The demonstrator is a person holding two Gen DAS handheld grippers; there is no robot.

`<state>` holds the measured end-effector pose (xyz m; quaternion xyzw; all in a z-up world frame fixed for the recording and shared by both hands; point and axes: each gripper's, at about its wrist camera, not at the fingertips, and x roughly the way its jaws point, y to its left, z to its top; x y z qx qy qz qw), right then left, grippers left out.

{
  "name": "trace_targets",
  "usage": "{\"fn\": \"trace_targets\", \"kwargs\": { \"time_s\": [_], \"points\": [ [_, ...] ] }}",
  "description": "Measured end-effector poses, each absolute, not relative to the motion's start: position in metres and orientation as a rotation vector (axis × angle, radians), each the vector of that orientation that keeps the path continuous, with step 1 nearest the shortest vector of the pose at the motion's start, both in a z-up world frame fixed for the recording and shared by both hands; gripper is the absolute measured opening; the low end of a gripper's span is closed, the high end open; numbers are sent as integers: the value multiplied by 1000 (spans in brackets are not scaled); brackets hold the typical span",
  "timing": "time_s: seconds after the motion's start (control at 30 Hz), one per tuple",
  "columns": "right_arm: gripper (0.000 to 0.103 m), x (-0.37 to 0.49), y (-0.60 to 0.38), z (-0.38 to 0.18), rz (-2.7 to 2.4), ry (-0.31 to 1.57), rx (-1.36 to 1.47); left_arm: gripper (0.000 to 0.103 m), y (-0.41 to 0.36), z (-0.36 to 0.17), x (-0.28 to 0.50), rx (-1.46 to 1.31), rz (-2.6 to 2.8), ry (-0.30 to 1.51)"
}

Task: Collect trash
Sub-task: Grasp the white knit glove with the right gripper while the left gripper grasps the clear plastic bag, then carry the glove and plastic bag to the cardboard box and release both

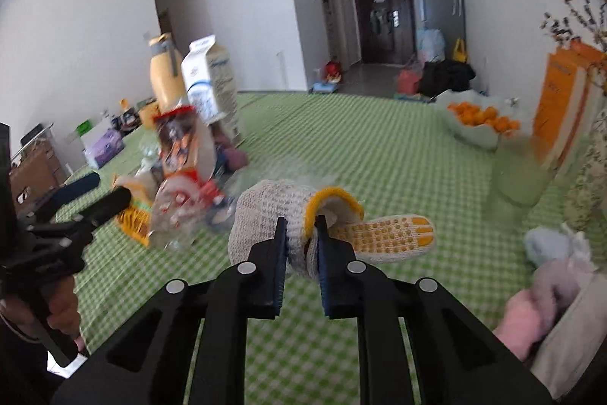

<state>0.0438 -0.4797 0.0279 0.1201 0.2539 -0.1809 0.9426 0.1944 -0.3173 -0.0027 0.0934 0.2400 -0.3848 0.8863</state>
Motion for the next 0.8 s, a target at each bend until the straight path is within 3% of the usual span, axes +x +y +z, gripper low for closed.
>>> {"fn": "trace_targets", "kwargs": {
  "time_s": [0.2,0.23,0.27,0.3,0.33,0.37,0.43,0.8],
  "points": [
    [15,31,-508,34,-398,482,272,95,-432,-37,223,434,-716,573],
    [15,30,-509,32,-399,482,275,91,-446,-46,228,474,-707,604],
    [15,30,-511,32,-399,483,281,70,-454,-52,229,489,-716,631],
    [15,31,-513,31,-400,482,287,60,-458,-56,229,493,-720,656],
    [15,33,-514,31,-403,481,293,36,-460,-62,231,493,-726,691],
    [15,32,-516,30,-407,479,297,20,-461,-65,232,475,-740,718],
    [15,33,-514,31,-413,475,298,13,-456,-62,230,419,-775,726],
    [15,51,-482,55,-368,445,230,11,-314,65,220,67,-892,534]
  ]
}}
